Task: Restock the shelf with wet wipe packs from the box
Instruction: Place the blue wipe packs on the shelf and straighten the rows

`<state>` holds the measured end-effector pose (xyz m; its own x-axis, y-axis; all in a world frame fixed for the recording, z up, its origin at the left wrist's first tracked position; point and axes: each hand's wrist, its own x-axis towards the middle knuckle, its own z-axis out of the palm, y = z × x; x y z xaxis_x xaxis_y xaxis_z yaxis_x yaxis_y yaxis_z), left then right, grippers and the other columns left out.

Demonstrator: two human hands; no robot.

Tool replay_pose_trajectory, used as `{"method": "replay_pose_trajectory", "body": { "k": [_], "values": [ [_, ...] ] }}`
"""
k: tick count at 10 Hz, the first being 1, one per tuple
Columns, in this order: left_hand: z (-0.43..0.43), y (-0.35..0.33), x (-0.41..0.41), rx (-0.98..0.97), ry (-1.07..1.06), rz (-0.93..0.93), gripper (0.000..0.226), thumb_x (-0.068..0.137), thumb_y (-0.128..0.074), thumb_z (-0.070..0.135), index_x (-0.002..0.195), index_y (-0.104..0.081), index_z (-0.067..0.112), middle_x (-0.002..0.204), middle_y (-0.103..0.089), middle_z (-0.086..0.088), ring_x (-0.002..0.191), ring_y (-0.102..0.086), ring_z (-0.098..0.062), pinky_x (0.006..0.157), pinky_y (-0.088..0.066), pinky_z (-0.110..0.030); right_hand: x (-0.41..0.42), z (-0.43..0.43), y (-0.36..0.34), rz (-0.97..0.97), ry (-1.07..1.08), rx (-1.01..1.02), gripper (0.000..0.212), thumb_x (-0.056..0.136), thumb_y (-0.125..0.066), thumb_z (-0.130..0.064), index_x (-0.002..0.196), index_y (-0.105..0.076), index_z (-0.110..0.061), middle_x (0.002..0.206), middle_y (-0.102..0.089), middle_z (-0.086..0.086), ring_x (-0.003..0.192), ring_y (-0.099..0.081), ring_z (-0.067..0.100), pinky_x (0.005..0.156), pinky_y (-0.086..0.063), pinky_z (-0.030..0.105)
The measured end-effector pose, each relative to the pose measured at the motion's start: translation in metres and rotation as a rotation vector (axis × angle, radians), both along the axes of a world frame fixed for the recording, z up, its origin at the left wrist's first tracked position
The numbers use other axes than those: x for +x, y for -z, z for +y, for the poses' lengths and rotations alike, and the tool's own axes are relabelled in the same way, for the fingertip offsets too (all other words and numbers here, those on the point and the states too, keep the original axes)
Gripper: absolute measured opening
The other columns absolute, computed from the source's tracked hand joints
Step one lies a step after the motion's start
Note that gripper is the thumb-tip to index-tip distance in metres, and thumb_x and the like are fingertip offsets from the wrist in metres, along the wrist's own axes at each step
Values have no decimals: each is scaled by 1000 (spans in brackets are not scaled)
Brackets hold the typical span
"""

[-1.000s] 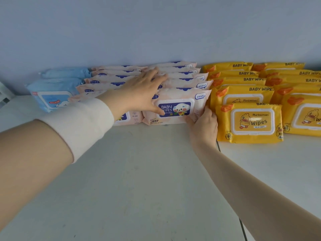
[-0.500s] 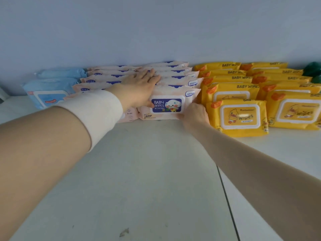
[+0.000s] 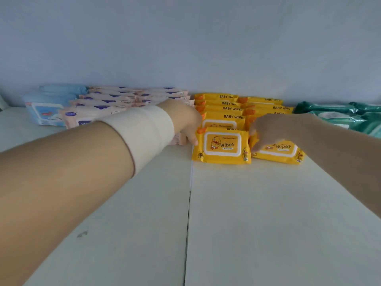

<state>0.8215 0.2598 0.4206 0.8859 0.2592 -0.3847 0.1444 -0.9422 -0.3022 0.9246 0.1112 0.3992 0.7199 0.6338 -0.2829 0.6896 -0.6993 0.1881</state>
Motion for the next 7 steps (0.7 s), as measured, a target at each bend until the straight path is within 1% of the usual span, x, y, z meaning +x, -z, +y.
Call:
{"method": "replay_pose_trajectory", "body": {
  "k": [1, 2, 3, 4, 5, 6, 7],
  "values": [
    [-17, 16, 5, 23, -22, -142, 58, 82, -63, 49, 123, -48, 10, 115, -61, -6, 103, -60, -27, 80, -47, -33, 9, -32, 3, 47, -5, 41, 60, 74, -74, -42, 120, -56, -9, 110, -61, 8, 109, -58, 30, 87, -49, 36],
    [-26, 36, 9, 51, 52, -271, 83, 76, -67, 52, 140, -31, 14, 136, -46, -10, 123, -47, -30, 89, -44, -41, 5, -45, 20, -187, -101, 113, 71, 74, -67, -56, 129, -47, -14, 125, -53, 8, 120, -47, 27, 91, -43, 35],
    [-26, 55, 13, 102, 85, -306, 97, 71, -70, 54, 146, -21, 16, 147, -31, -11, 136, -31, -30, 109, -29, -43, 2, -38, 48, -280, -191, 255, 88, 70, -63, -64, 138, -35, -14, 134, -41, 8, 127, -32, 28, 106, -31, 36],
    [-21, 71, 13, 81, 63, -382, 99, 71, -70, 51, 147, -17, 15, 151, -25, -12, 140, -23, -29, 115, -19, -43, 11, -33, 67, -280, -182, 366, 92, 70, -66, -61, 140, -32, -13, 137, -37, 7, 130, -28, 28, 108, -27, 36],
    [-13, 81, 16, 85, 111, -547, 97, 65, -77, 47, 143, -29, 13, 130, -44, -12, 120, -43, -29, 104, -34, -40, 15, -26, 84, -373, -157, 594, 93, 49, -86, -48, 124, -52, -5, 119, -54, 18, 115, -46, 37, 96, -40, 44],
    [-1, 87, 22, 133, 131, -682, 99, 48, -87, 42, 132, -47, 9, 110, -54, -16, 100, -54, -32, 88, -46, -41, 25, -12, 99, -502, -98, 784, 97, 28, -92, -42, 111, -61, -2, 103, -61, 23, 104, -43, 36, 85, -46, 44],
    [10, 89, 29, 133, 95, -699, 106, 44, -88, 46, 133, -45, 8, 121, -51, -20, 110, -51, -36, 92, -45, -44, 30, 1, 108, -551, -96, 836, 100, 28, -93, -41, 114, -58, -5, 107, -61, 22, 106, -33, 33, 87, -29, 40]
  ]
}}
